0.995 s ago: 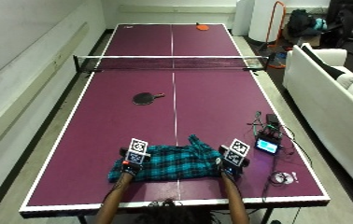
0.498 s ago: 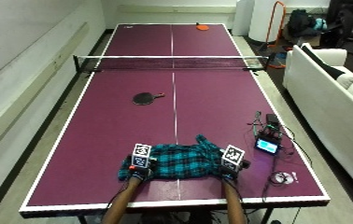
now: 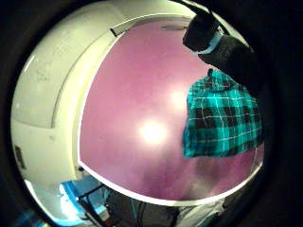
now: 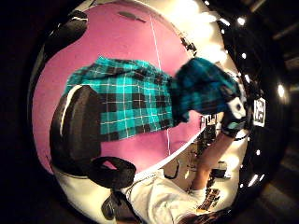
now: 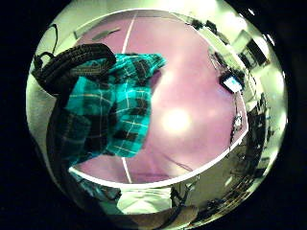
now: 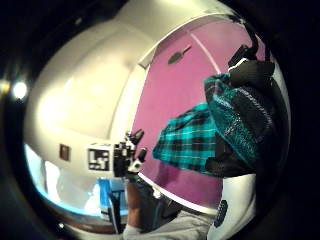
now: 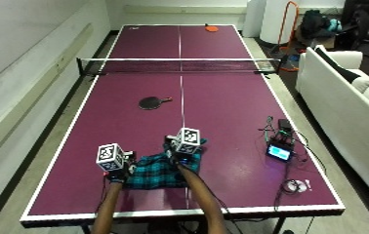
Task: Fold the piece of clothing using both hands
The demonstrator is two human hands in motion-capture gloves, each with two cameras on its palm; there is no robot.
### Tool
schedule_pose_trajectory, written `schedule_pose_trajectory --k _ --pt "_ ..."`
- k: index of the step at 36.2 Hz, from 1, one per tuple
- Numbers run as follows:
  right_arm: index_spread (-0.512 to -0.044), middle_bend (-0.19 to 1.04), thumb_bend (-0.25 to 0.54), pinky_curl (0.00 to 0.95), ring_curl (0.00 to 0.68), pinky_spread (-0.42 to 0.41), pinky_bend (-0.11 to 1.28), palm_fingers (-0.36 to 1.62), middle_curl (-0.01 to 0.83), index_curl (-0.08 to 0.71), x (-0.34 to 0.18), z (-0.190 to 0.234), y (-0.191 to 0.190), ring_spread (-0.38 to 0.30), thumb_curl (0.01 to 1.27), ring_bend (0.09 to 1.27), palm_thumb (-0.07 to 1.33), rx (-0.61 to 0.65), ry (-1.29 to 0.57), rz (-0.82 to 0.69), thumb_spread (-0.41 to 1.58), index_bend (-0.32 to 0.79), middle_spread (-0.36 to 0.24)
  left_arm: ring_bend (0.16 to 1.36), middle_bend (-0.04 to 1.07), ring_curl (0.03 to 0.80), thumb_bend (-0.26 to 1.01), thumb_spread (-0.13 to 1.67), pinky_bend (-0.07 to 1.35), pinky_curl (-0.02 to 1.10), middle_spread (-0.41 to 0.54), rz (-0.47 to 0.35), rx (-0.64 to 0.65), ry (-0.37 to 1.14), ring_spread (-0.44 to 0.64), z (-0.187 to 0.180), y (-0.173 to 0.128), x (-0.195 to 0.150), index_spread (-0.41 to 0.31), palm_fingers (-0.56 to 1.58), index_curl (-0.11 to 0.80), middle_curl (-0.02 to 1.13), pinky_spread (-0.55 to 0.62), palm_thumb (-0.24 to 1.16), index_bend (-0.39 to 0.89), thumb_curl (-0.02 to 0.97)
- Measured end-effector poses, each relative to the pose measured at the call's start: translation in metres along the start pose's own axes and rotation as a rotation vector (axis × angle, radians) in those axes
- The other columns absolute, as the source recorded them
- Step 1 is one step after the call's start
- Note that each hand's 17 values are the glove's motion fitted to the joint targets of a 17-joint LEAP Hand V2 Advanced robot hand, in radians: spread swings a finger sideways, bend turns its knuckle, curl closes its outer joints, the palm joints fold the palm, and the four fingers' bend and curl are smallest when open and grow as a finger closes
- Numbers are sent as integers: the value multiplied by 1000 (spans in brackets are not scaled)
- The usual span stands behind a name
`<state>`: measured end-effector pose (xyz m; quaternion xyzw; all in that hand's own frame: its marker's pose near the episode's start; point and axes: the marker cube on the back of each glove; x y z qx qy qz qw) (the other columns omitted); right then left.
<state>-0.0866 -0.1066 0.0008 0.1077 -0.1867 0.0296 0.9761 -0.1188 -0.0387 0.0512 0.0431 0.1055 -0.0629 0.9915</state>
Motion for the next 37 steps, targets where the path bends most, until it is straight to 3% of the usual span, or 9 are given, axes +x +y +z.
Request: schedule_pose_trajectory --k 4,8,12,16,19,21,24,30,37 --pt "-314 497 8 416 495 -301 516 1167 498 200 -82 -2 36 -231 428 834 1009 -50 23 -99 904 73 -224 604 184 359 34 1421 237 361 -107 -19 76 25 -5 -1 -3 -31 -124 541 343 354 359 336 135 200" --pt "-315 496 -11 418 495 -308 518 1162 499 197 -128 32 73 -232 444 836 1014 -235 28 -153 883 72 -228 599 183 356 32 1417 229 359 -107 -48 89 26 -2 -14 13 -45 -123 556 340 357 360 349 137 206" --pt "-316 490 -18 417 497 -312 515 1158 499 196 -153 70 91 -234 457 842 1019 -306 21 -215 873 75 -230 595 181 354 27 1415 223 360 -108 -65 98 28 -1 -16 21 -54 -123 560 336 361 360 357 135 210" --pt "-316 498 -19 418 501 -311 513 1146 502 189 -154 79 100 -233 468 845 1020 -392 -50 -286 871 60 -226 592 178 352 21 1413 219 360 -101 -70 102 1 6 -11 22 -55 -123 562 334 363 360 362 135 213" --pt "-310 349 -46 428 490 -239 540 874 462 178 -138 63 102 -220 443 811 936 -495 -176 -334 973 44 -200 591 177 351 15 1411 217 361 -99 -59 106 -7 8 -16 25 -44 -123 563 332 364 360 364 134 215" --pt "-306 297 -52 452 497 -171 541 706 459 207 -118 44 99 -181 424 750 877 -516 -195 -337 1033 103 -164 590 174 351 12 1410 216 361 -95 -41 117 2 9 -18 24 -35 -123 562 331 363 360 365 135 217" --pt "-303 290 -60 442 458 -2 498 493 451 237 -69 22 80 -93 392 570 777 -420 29 -282 1115 169 -110 589 174 351 4 1408 215 362 -93 -6 128 13 11 -15 16 -20 -123 563 329 363 360 362 136 218" --pt "-316 281 -40 368 363 153 396 505 429 267 31 -2 29 -16 356 417 672 -158 503 -161 1203 204 -68 585 174 348 -5 1406 214 363 -88 42 143 -34 17 -9 3 12 -123 563 327 362 361 362 137 222" --pt "-324 240 -12 339 322 231 333 486 413 308 76 -26 24 34 339 310 658 -224 441 -52 1275 207 -56 578 169 347 -9 1396 214 365 -85 103 159 -68 23 0 -9 47 -123 561 326 361 361 352 138 224"
